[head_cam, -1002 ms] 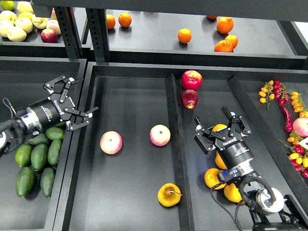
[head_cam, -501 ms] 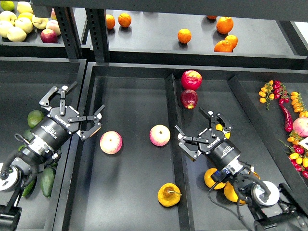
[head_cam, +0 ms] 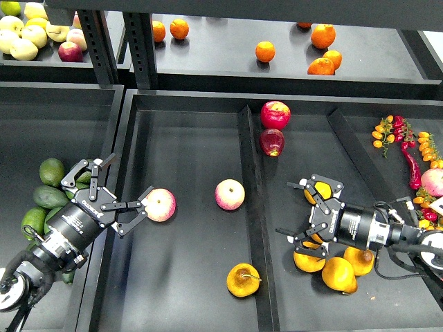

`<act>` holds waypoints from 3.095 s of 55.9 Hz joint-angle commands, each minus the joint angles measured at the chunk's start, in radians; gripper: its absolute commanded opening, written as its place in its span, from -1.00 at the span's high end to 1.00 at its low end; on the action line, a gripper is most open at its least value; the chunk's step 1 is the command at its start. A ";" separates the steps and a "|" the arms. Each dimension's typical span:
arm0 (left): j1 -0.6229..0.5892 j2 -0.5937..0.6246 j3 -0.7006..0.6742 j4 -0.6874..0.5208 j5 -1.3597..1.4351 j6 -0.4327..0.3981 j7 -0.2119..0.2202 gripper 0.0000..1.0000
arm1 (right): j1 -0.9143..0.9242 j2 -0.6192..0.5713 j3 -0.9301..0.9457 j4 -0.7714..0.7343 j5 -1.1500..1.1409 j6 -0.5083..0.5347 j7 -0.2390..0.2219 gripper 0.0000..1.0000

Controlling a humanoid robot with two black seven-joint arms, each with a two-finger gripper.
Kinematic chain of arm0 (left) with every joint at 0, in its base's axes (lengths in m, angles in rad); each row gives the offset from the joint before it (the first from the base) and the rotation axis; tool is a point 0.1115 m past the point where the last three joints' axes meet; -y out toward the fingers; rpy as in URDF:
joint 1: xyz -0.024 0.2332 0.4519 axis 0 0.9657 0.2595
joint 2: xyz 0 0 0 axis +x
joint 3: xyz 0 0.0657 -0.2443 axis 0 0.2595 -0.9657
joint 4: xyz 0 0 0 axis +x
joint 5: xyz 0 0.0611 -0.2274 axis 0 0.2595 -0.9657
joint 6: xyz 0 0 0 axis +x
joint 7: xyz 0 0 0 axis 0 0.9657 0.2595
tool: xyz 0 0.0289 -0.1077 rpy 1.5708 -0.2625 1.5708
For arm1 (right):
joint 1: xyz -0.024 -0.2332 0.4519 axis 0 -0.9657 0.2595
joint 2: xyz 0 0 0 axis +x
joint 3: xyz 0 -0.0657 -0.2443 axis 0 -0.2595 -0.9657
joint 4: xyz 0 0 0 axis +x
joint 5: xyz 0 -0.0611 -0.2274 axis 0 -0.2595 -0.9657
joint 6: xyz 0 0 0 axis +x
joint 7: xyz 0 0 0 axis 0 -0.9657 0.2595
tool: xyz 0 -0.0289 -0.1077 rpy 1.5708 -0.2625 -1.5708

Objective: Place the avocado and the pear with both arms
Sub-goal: 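Swing the right gripper down across the bin of oranges, then move the right gripper onto the yellow-orange pear in the middle bin, then close the right gripper on the pear and lift it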

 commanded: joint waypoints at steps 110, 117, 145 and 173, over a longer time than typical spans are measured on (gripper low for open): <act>0.041 0.000 0.089 -0.013 0.002 -0.023 0.000 -0.99 | 0.019 0.396 -0.191 -0.493 -0.281 0.001 0.000 -0.36; 0.041 0.000 0.091 -0.013 0.002 -0.023 0.000 -0.99 | 0.014 0.398 -0.186 -0.498 -0.281 0.001 0.000 -0.26; 0.043 0.000 0.091 -0.013 0.002 -0.023 0.000 -0.99 | -0.003 0.399 -0.166 -0.496 -0.281 0.001 0.000 0.35; 0.043 0.000 0.091 -0.013 0.002 -0.023 0.000 -0.99 | 0.003 0.381 -0.079 -0.411 -0.220 0.001 0.000 0.50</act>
